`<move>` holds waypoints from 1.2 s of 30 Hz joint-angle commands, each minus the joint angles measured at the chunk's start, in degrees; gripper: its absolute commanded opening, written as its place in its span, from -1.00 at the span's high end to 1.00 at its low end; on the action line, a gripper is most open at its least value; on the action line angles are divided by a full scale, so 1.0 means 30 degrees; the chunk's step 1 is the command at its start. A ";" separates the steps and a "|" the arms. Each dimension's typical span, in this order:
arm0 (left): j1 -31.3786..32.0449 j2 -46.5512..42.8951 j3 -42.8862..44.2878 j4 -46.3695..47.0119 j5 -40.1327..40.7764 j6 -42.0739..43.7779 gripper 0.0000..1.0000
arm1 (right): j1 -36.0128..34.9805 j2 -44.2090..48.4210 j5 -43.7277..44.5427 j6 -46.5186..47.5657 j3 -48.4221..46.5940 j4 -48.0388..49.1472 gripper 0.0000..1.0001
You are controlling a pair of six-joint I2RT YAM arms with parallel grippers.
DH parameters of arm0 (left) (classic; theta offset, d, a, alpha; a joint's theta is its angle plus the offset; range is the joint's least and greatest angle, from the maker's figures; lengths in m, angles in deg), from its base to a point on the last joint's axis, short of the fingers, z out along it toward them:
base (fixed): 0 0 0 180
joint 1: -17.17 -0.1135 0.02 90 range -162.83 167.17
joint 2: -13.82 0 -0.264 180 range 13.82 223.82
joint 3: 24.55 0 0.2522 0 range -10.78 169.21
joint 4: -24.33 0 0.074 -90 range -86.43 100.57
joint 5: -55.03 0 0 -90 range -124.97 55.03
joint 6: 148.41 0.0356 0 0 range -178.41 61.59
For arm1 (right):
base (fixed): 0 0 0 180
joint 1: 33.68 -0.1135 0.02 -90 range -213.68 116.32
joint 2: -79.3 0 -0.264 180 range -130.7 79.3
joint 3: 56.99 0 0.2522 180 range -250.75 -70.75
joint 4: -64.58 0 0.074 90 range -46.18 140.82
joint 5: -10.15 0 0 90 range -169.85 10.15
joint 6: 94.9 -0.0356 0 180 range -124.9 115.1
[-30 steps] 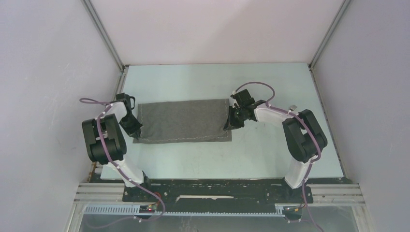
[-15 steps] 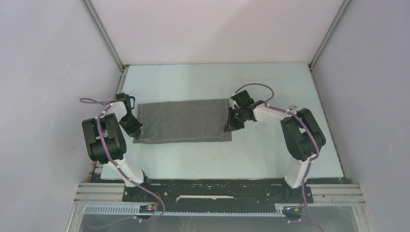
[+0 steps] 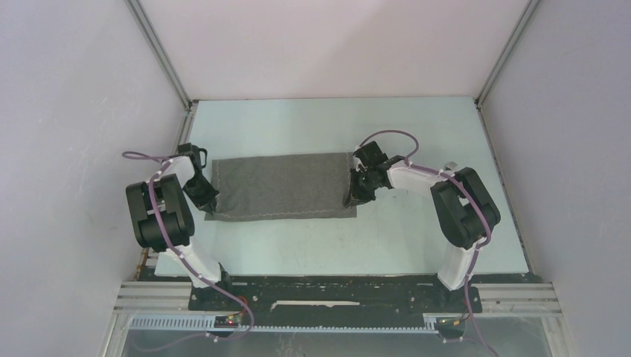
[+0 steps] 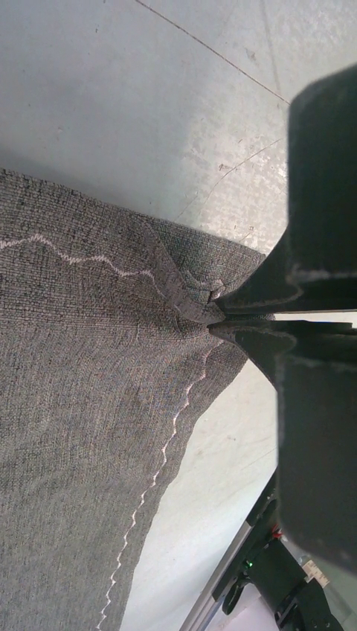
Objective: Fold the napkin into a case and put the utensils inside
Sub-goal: Fold and flatten the napkin at the center of the board.
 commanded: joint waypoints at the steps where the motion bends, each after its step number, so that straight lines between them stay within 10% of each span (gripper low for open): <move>1: -0.0227 0.0199 0.0558 -0.0023 0.0330 0.0328 0.98 | -0.0057 0.0796 0.0288 0.0138 0.0007 -0.0203 1.00; 9: -0.0224 -0.1322 0.0551 -0.0868 0.2171 0.0069 0.59 | -0.0013 0.1294 -0.0380 0.0069 0.0368 -0.0258 0.68; 15: -0.0227 -0.6199 -0.0860 -0.1477 0.3766 -0.0908 -0.13 | 0.0008 0.3163 0.0361 0.0820 0.0401 -0.1796 -0.07; 20: -0.0074 -0.6710 -0.0903 -0.0743 0.0365 -0.0956 -0.17 | -0.0013 0.3680 -0.0254 0.1444 0.0440 -0.1636 -0.49; 25: 0.0103 -0.3799 -0.1509 0.0298 -0.3407 -0.0501 -0.11 | 0.0710 0.2726 -0.3035 0.1387 0.0440 -0.0247 -0.53; 36: -0.0208 -0.5017 -0.3249 -0.0030 0.0672 -0.0333 -0.07 | 0.1442 0.1495 -0.2811 0.1257 0.0453 0.0084 -0.23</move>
